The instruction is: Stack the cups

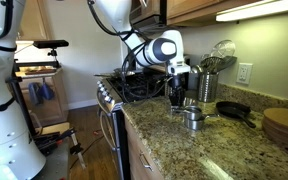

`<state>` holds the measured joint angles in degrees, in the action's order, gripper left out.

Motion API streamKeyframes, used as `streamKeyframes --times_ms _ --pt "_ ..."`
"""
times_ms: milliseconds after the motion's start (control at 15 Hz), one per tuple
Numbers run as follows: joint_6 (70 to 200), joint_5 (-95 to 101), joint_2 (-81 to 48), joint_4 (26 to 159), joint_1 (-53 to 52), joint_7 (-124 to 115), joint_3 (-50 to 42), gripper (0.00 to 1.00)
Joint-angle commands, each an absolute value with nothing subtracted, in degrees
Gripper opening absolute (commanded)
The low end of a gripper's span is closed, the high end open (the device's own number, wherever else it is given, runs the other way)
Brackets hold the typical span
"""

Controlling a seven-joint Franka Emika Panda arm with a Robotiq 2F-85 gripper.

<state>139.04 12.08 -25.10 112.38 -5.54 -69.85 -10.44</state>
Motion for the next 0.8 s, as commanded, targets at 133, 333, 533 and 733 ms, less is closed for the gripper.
streamKeyframes --times_ms 133,333,533,733 --pt "139.79 11.07 -27.06 110.02 -4.55 -68.29 -10.15 0.13" --pt "139.63 10.89 -27.92 108.99 -4.48 -67.92 -10.09 0.13" --pt "139.66 10.67 -28.75 108.13 -4.45 -67.58 -10.04 0.25" --pt "139.62 10.24 -29.28 107.68 -4.43 -67.04 -10.01 0.57"
